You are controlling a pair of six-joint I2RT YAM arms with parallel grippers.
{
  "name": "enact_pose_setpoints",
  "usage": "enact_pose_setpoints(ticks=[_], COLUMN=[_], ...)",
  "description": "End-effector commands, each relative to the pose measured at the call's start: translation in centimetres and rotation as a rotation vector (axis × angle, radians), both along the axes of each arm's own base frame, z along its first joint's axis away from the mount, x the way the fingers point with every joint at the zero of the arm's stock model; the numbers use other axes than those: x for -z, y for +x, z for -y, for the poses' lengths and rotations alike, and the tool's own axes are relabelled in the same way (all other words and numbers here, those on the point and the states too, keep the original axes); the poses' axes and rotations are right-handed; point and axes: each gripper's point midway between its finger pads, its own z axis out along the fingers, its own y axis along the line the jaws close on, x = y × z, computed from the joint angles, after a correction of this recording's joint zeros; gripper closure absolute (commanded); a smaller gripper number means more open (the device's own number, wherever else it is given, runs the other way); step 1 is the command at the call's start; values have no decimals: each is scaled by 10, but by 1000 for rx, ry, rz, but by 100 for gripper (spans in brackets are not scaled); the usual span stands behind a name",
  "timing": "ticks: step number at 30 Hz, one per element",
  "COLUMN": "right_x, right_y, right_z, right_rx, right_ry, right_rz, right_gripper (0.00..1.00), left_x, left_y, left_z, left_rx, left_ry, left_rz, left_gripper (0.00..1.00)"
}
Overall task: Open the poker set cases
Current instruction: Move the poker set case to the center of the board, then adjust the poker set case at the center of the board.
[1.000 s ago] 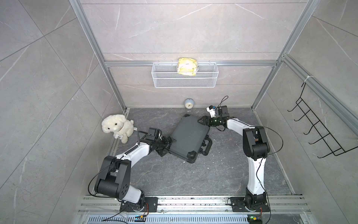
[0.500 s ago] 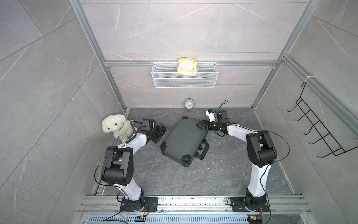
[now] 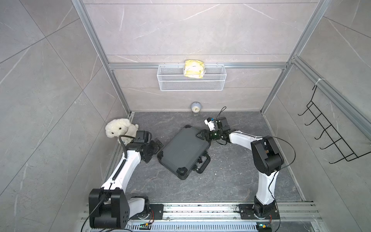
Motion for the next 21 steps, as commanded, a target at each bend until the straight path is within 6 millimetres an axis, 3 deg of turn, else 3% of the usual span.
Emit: enact_pose_setpoints(ticks=[1,4,8,14,21], right_x=[23,23,20,25,24], right_y=[-31,-26,-23,-23,-25], right_z=[-10,-9,-11,-11,-13], right_rx=[-52,-51,-48,-40,-41], right_ry=[19,19,32,45,75], right_rz=[-190,-194,-196,-213,-224], right_gripper=[2,3,4,6,11], left_x=[7,12,24,31,44], left_y=[-36,-47,-43,-18,15], left_z=[12,28,50,70,75], left_rx=[-2,-8,-13,-14,-31], left_ry=[-94,-216,-376,-455,-470], left_rz=[-67,-34,2,47,72], left_gripper=[0,1,0,1,3])
